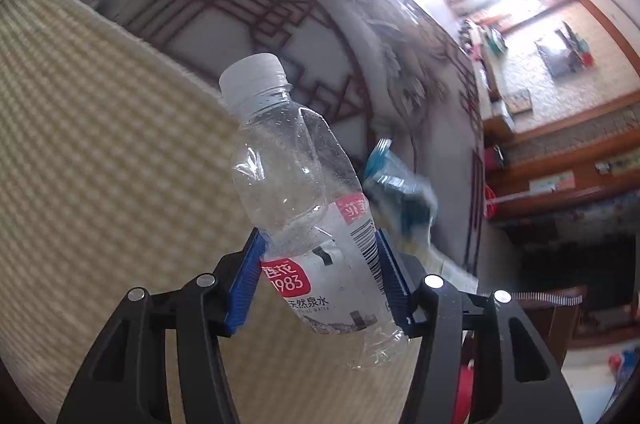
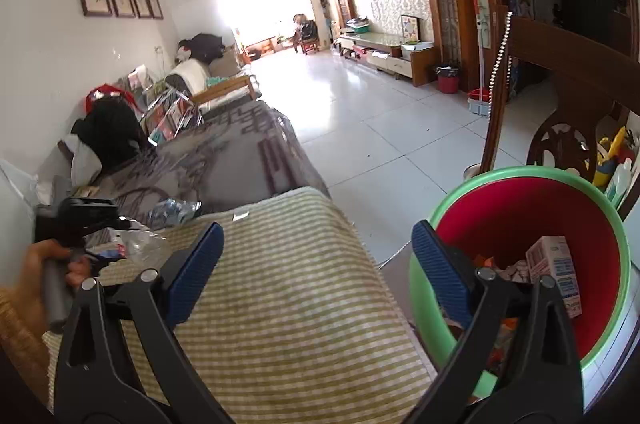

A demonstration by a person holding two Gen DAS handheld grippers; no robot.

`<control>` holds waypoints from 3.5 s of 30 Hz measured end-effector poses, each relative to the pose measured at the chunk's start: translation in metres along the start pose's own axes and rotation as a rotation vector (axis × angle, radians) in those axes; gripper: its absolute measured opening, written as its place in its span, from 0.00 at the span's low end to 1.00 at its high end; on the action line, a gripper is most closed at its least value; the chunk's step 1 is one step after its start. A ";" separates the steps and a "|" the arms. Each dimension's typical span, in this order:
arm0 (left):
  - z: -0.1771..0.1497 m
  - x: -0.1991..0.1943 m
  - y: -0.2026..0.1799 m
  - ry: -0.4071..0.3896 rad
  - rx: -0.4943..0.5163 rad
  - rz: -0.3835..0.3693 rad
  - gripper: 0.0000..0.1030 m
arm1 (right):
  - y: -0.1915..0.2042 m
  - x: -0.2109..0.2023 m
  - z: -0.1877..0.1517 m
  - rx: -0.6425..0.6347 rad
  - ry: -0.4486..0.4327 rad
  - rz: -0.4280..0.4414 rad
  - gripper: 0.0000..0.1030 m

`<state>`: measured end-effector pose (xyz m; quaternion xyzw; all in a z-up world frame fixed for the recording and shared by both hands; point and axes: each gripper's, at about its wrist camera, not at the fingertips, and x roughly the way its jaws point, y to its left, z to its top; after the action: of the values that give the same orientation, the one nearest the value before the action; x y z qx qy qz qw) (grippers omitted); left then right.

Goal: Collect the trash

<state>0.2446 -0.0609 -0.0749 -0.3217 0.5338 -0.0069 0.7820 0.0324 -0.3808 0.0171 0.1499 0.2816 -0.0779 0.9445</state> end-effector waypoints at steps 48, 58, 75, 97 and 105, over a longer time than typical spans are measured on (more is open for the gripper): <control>-0.109 -0.103 0.067 -0.172 0.464 0.107 0.21 | 0.130 0.063 0.019 -0.358 0.295 0.296 0.45; -0.116 -0.081 0.068 -0.138 0.467 0.270 0.69 | 0.039 0.016 0.001 -0.130 0.282 0.311 0.45; -0.249 -0.076 -0.131 -0.051 0.690 -0.247 0.52 | -0.134 -0.055 0.016 0.126 0.127 0.110 0.45; -0.229 -0.106 -0.129 -0.203 0.689 -0.257 0.92 | -0.118 -0.069 0.013 0.096 0.020 -0.030 0.95; -0.189 -0.177 -0.041 -0.424 0.685 -0.115 0.92 | 0.002 -0.101 0.018 -0.046 -0.304 0.016 0.95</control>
<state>0.0234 -0.1250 0.0506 -0.0660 0.3085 -0.1617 0.9350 -0.0417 -0.3789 0.0878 0.1168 0.1359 -0.0858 0.9801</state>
